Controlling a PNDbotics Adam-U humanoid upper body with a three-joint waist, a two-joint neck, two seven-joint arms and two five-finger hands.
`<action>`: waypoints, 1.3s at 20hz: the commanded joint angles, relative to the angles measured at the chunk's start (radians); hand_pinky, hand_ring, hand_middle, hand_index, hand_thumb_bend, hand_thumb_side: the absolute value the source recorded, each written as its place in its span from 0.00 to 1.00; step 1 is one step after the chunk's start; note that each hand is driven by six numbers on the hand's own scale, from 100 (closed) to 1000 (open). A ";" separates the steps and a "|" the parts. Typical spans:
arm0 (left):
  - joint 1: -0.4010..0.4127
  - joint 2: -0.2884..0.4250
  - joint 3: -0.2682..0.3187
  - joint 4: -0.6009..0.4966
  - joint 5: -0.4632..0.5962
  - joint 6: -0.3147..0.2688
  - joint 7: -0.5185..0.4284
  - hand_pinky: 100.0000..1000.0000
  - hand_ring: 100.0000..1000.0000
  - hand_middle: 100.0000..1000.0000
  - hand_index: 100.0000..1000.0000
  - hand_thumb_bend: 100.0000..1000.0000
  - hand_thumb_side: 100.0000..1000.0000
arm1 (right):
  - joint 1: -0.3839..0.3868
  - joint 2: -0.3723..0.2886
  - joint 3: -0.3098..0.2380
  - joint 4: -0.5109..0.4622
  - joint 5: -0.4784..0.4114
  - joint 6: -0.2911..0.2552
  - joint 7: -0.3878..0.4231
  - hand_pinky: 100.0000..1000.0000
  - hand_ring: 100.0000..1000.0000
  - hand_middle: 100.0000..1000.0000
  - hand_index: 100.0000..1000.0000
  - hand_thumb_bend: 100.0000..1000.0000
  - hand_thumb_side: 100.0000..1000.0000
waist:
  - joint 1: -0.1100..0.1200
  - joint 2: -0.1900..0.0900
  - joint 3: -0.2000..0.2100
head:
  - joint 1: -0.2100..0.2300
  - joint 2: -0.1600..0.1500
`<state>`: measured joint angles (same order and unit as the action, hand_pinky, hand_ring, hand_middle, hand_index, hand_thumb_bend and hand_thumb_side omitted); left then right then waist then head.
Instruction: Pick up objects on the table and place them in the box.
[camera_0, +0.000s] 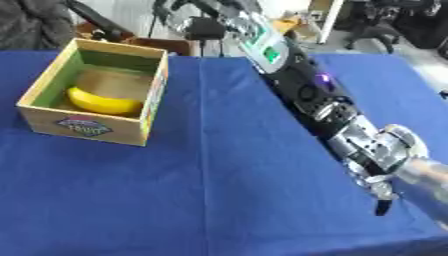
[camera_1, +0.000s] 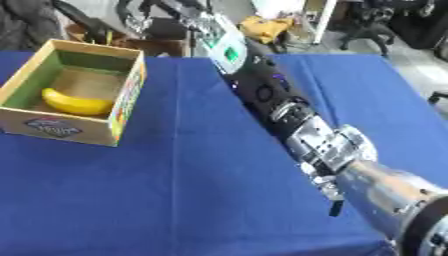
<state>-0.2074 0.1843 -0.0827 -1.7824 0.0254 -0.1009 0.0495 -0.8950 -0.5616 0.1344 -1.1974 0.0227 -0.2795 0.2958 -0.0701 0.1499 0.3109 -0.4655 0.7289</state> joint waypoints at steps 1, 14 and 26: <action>0.000 0.022 0.026 -0.004 -0.010 -0.002 0.022 0.54 0.49 0.45 0.53 0.36 0.85 | 0.014 -0.065 -0.038 -0.142 -0.201 0.106 0.019 0.73 0.91 0.82 0.66 0.00 0.66 | 0.013 -0.020 -0.027 | 0.046 0.011; 0.012 0.033 0.091 0.009 -0.049 -0.008 0.100 0.54 0.50 0.46 0.54 0.36 0.85 | 0.285 -0.096 -0.186 -0.496 -0.624 0.267 -0.103 0.71 0.89 0.79 0.65 0.00 0.76 | 0.040 -0.005 -0.198 | 0.233 0.017; 0.029 0.038 0.122 0.015 -0.077 -0.005 0.142 0.54 0.51 0.46 0.54 0.35 0.85 | 0.568 -0.092 -0.258 -0.630 -0.661 0.274 -0.162 0.70 0.87 0.77 0.62 0.00 0.80 | 0.066 0.004 -0.269 | 0.289 0.008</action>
<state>-0.1753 0.2018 0.0280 -1.7583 -0.0478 -0.1042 0.1847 -0.3197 -0.6342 -0.1072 -1.7969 -0.6501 -0.0056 0.1388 -0.0020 0.1661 0.0406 -0.1840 0.7377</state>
